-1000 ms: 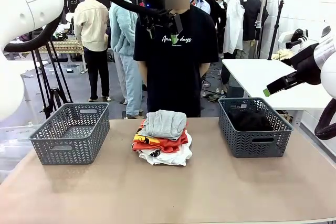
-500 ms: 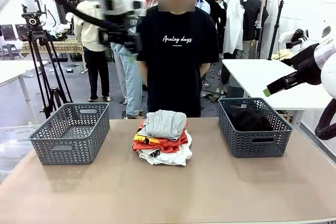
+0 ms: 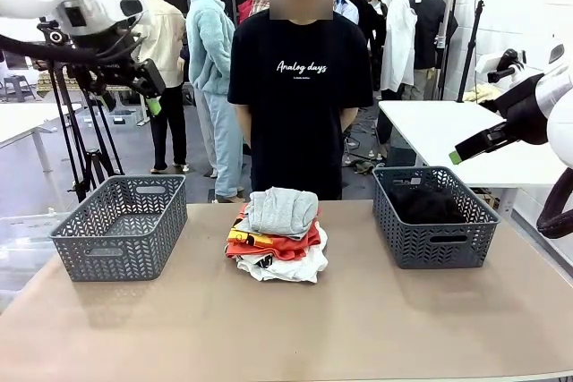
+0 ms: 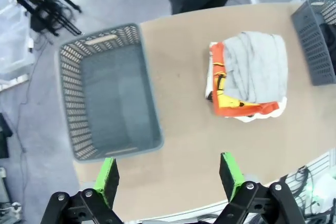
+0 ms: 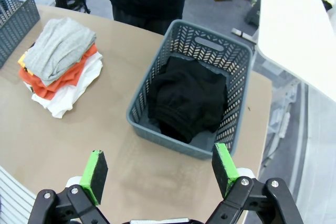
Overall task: Sort the tops and bottoms.
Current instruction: Lift clothes from the center of the table with your right hand.
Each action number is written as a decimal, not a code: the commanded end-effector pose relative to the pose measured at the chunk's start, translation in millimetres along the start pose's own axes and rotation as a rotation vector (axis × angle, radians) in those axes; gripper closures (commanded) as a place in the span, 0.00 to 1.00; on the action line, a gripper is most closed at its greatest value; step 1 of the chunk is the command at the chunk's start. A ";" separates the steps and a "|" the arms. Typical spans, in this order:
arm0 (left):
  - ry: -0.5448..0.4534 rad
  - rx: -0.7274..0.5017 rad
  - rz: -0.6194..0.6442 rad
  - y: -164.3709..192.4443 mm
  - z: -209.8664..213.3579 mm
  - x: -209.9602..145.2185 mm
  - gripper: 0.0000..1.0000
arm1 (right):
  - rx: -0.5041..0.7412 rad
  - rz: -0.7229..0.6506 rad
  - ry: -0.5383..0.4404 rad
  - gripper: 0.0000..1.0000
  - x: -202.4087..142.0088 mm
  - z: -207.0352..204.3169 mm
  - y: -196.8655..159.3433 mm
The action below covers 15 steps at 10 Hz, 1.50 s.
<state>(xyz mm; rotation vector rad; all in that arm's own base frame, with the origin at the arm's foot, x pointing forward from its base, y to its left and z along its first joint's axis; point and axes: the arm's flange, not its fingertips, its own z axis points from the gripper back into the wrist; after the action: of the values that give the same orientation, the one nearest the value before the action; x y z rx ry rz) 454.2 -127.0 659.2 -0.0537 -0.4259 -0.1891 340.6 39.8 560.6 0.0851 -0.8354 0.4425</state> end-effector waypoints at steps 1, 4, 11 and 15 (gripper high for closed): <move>0.013 0.052 -0.032 1.7 7.7 13.2 0.00 | 0.016 -0.004 -0.002 0.00 -0.3 -1.1 -0.1; -0.034 0.007 -0.163 -24.8 -18.2 10.3 0.00 | 0.016 -0.004 -0.002 0.00 -0.3 -1.1 -0.1; -0.206 -0.137 -0.096 47.5 -28.6 -119.5 0.00 | 0.016 -0.004 -0.002 0.00 -0.3 -1.1 -0.1; -0.247 -0.082 -0.160 34.7 10.8 -105.4 0.00 | 0.016 -0.004 -0.002 0.00 -0.3 -1.1 -0.1</move>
<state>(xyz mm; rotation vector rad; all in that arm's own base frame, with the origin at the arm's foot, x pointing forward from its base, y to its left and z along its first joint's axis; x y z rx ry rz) 350.8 -71.7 624.3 -0.1525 -0.6701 -0.3377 340.6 39.6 560.6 0.0846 -0.8355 0.4420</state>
